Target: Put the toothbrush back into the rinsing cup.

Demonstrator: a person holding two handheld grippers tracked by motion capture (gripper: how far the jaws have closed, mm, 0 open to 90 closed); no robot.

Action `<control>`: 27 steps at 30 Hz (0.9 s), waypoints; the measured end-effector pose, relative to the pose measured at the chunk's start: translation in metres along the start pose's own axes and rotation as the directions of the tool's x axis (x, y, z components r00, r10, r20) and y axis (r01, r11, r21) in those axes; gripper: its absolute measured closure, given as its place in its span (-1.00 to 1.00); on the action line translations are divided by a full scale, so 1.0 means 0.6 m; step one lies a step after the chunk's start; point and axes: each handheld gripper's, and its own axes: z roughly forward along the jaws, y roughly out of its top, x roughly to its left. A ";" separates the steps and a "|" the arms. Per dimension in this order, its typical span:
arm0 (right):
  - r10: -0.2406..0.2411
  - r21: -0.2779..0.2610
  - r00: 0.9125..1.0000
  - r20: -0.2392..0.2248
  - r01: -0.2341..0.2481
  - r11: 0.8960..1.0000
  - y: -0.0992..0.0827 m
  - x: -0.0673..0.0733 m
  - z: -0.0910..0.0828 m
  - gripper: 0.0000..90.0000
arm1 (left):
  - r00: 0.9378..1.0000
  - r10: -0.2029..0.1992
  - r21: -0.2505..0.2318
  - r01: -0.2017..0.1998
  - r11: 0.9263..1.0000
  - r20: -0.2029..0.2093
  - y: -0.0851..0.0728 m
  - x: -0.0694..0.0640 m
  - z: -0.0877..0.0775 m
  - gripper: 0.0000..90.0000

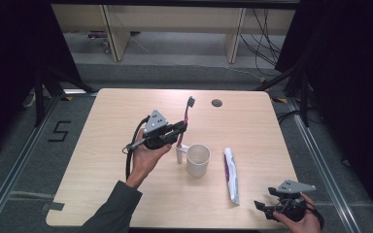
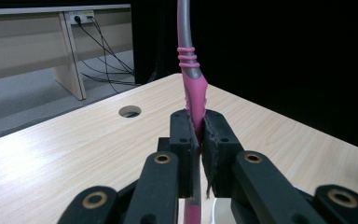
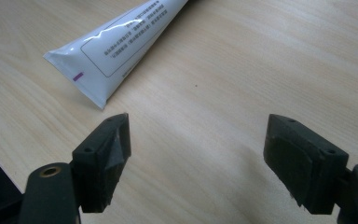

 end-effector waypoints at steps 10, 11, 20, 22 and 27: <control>0.012 0.005 1.000 -0.006 -0.012 1.000 0.000 0.002 -0.001 -0.47 | 1.000 -0.003 0.008 0.003 1.000 -0.002 -0.010 0.001 0.009 0.84; 0.014 0.004 1.000 -0.004 -0.014 1.000 0.000 0.002 0.000 -0.47 | 1.000 -0.001 0.009 0.001 1.000 -0.001 -0.011 0.002 0.009 0.84; 0.004 0.006 1.000 -0.002 -0.004 1.000 0.000 0.002 -0.001 -0.47 | 1.000 -0.005 0.010 0.005 1.000 -0.005 -0.031 0.007 0.009 0.83; -0.020 0.003 1.000 0.006 0.020 1.000 0.000 -0.001 -0.001 -0.47 | 1.000 -0.008 0.017 0.008 1.000 -0.003 -0.036 0.008 0.009 0.83; -0.007 0.008 1.000 0.004 0.007 1.000 0.000 0.000 0.000 -0.47 | 1.000 -0.012 0.029 0.012 1.000 -0.002 -0.051 0.012 0.007 0.83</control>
